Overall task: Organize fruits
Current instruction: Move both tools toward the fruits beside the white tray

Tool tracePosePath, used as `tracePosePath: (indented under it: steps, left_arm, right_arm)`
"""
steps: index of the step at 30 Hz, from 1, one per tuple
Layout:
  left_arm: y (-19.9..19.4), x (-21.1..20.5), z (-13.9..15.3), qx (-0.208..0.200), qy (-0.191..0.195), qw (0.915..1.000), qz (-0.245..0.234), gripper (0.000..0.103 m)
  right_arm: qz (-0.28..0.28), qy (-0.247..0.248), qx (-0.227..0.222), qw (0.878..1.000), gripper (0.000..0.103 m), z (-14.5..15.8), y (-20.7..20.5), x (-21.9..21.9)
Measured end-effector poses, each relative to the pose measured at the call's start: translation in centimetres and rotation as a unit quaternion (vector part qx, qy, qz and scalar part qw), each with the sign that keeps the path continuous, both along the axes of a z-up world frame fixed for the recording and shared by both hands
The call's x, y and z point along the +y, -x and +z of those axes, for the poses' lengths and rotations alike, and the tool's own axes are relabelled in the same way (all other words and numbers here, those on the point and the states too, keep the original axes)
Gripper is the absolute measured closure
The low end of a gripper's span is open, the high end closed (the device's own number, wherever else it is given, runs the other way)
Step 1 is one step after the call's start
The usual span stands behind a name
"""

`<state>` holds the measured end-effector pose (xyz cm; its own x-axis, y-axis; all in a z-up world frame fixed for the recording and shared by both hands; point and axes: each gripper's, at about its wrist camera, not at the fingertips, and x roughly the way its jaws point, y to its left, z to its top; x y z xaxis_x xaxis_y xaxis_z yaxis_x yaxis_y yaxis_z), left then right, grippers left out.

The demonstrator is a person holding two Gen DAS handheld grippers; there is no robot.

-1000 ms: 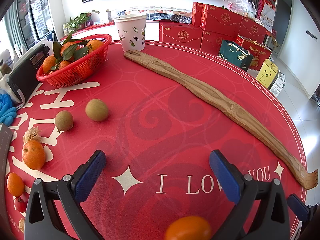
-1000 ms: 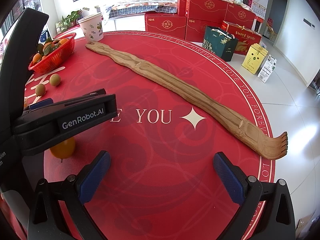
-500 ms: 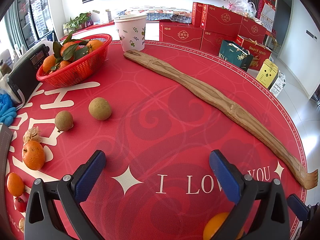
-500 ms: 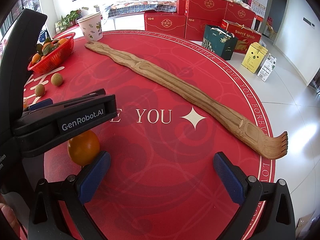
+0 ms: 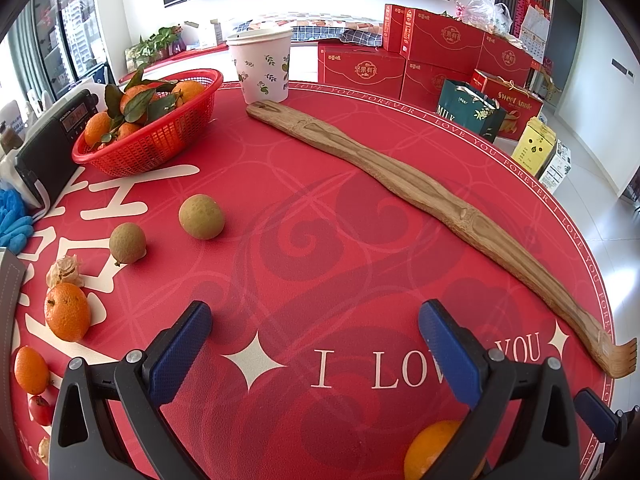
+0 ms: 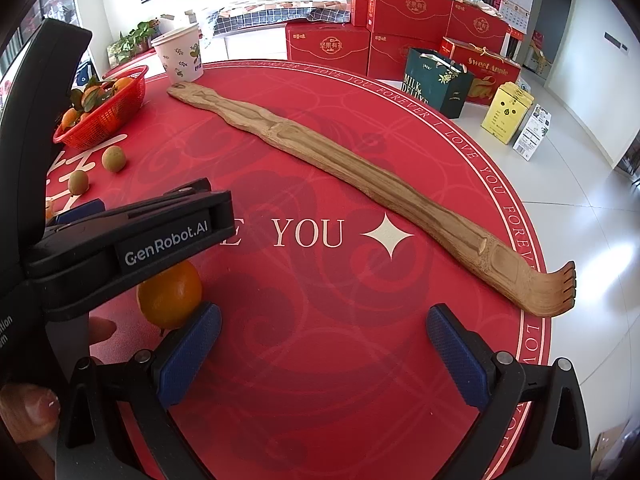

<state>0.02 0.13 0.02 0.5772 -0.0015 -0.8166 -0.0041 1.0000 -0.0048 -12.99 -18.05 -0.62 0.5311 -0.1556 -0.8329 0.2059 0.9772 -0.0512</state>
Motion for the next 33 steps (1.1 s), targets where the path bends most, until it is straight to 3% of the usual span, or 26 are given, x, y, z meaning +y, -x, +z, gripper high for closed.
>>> tracePosePath:
  steps: [7,10,14,19,23,29,33]
  left_arm:
    - [-1.4,-1.1,0.7,0.055,0.013,0.9982,-0.018,0.000]
    - [-0.6,-0.6,2.6,0.027,0.040,0.9986,-0.020,0.000]
    - [2.4,0.8,6.0,-0.022,0.031,0.9984,-0.041,0.000]
    - [8.3,5.7,8.7,-0.061,0.015,0.9968,-0.050,0.000]
    - [13.4,10.7,8.2,-0.070,-0.029,0.9968,-0.026,0.000]
    - [19.2,15.5,4.8,-0.045,-0.061,0.9970,0.015,0.000]
    - [20.5,16.2,2.8,-0.030,-0.066,0.9967,0.036,0.000]
  right_arm:
    - [0.003,0.000,-0.002,1.000,0.000,0.0,0.0,0.1]
    - [0.003,0.001,-0.003,1.000,0.000,0.0,0.1,0.1]
    - [0.007,0.002,-0.008,1.000,0.000,0.1,0.1,0.1]
    - [0.014,0.006,-0.024,1.000,0.000,0.1,0.5,0.1]
    - [0.014,0.007,-0.030,0.999,0.000,0.1,0.6,0.1]
    - [0.009,0.001,-0.018,1.000,0.000,0.2,0.7,0.4]
    - [0.077,-0.028,-0.053,0.995,0.000,1.6,2.0,2.2]
